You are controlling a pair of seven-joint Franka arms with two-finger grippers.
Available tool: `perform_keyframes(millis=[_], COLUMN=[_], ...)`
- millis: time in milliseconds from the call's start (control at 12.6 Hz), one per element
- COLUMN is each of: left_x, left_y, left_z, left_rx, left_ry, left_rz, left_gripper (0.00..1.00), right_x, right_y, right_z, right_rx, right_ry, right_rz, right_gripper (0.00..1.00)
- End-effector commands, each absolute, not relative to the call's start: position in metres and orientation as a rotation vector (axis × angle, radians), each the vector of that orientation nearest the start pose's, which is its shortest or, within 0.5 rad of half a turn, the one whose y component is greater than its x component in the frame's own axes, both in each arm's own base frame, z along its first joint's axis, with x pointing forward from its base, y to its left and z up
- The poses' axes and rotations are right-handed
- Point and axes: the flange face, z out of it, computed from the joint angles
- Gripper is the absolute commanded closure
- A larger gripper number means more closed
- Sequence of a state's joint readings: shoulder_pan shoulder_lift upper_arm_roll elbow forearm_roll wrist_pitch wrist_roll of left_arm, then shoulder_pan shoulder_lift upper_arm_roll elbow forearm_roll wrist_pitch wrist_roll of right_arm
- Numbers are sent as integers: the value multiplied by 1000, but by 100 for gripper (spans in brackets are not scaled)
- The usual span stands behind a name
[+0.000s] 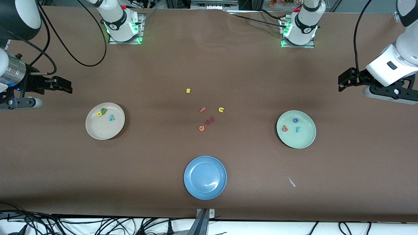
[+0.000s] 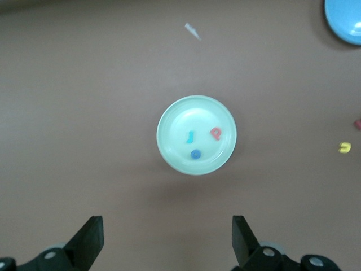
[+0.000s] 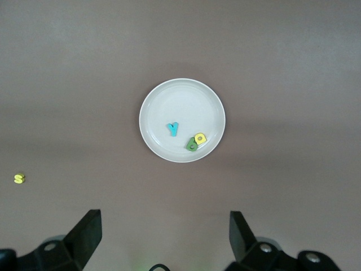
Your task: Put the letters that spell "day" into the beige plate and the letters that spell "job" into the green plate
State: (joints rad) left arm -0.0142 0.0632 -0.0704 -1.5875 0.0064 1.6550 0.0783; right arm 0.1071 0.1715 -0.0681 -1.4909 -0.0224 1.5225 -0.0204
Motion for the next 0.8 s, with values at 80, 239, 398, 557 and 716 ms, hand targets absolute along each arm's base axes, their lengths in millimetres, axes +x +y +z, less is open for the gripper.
perform_keyframes(millis=[80,239,398,557,716], left_x=[542,534,532,533,529], left_y=[-45,-39,-41,-33,-28], left_z=[581,571,575,582,589], left_rx=[-3173,-3182,-3172,-3166,-3165], left_ry=[227,213,217,205,191], left_rz=[-130,3,17,24,72], left_gripper=[0,0,0,0,0], right_x=[593,593,593,593,593], right_y=[23,23,23,23,23], right_z=[568,568,568,568,568], right_rx=[-3185,-3185,-3182,-3180,-3177], right_ry=[-130,-130,-145,-150,-147], right_rz=[207,207,212,213,212], right_gripper=[0,0,0,0,0])
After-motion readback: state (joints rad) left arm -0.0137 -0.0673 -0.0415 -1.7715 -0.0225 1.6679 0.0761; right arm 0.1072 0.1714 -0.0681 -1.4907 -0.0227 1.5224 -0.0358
